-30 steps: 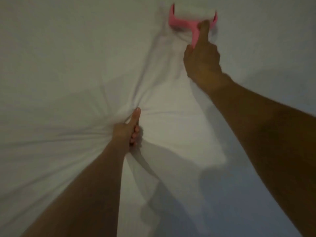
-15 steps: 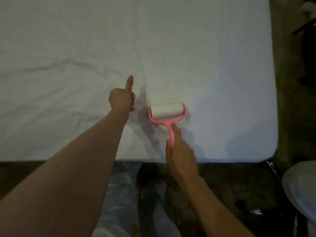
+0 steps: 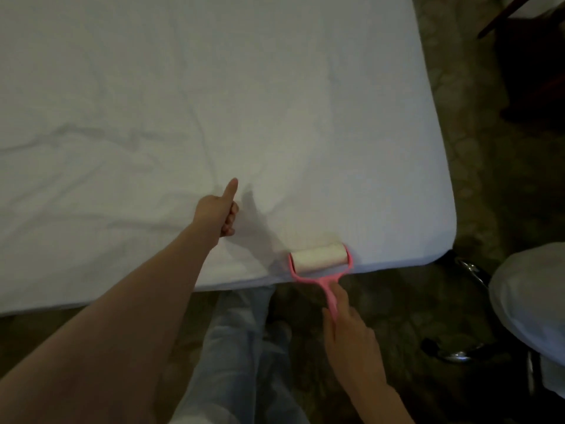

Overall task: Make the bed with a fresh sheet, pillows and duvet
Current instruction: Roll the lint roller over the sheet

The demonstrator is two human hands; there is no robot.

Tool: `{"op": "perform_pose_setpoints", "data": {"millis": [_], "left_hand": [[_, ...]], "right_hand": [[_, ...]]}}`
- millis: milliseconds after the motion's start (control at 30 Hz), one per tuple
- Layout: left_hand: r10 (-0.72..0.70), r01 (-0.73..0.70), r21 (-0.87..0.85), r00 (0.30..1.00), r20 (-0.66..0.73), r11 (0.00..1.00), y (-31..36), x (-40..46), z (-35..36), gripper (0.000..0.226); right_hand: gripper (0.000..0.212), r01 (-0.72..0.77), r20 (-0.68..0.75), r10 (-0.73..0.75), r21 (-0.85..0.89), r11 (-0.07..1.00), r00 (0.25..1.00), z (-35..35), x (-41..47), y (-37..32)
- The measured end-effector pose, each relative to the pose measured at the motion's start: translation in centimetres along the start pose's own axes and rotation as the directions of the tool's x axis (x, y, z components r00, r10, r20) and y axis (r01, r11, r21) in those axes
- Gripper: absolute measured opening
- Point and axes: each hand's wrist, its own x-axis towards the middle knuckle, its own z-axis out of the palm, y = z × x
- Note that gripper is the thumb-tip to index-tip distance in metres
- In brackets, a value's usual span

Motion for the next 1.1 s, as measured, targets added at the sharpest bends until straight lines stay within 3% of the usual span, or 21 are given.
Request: {"op": "perform_pose_setpoints", "data": {"millis": [133, 233, 333, 467, 567, 733, 900, 1100], "left_hand": [[0.039, -0.041, -0.068, 0.999, -0.032, 0.997, 4.0, 3.1, 2.0, 0.056], [0.05, -0.064, -0.09, 0.987, -0.155, 0.994, 7.0, 6.2, 3.6, 0.058], [-0.069, 0.035, -0.159, 0.974, -0.214, 0.987, 8.5, 9.6, 3.9, 0.062], [-0.206, 0.173, -0.187, 0.963, -0.175, 0.967, 8.2, 12.7, 4.0, 0.063], [-0.238, 0.206, -0.196, 0.959, -0.153, 0.959, 8.2, 13.4, 4.0, 0.063], [-0.258, 0.218, -0.197, 0.943, -0.208, 0.956, 8.3, 13.8, 4.4, 0.064], [-0.243, 0.207, -0.195, 0.953, -0.181, 0.959, 8.4, 13.8, 4.2, 0.064], [-0.216, 0.181, -0.208, 0.963, -0.16, 0.961, 8.4, 13.4, 4.0, 0.061]], "right_hand": [[0.05, 0.016, -0.051, -0.014, 0.036, 0.999, 0.999, -0.5, 6.3, -3.8], [0.051, 0.012, -0.052, -0.005, 0.124, 0.992, 0.999, -3.1, 12.8, -7.0], [0.052, 0.012, 0.016, -0.014, 0.088, 0.996, 1.0, -6.8, 20.1, -10.3], [0.054, 0.079, -0.048, -0.079, -0.016, 0.997, 0.996, -9.4, 32.0, -16.8], [0.054, 0.115, -0.127, -0.113, 0.009, 0.993, 0.985, -11.3, 40.2, -20.3], [0.056, 0.183, -0.143, -0.186, -0.033, 0.983, 0.972, -15.2, 50.2, -23.3], [0.059, 0.241, -0.127, -0.249, -0.078, 0.967, 0.96, -16.9, 54.1, -25.0], [0.059, 0.241, -0.041, -0.249, -0.131, 0.961, 0.968, -16.4, 48.7, -20.7]]}}
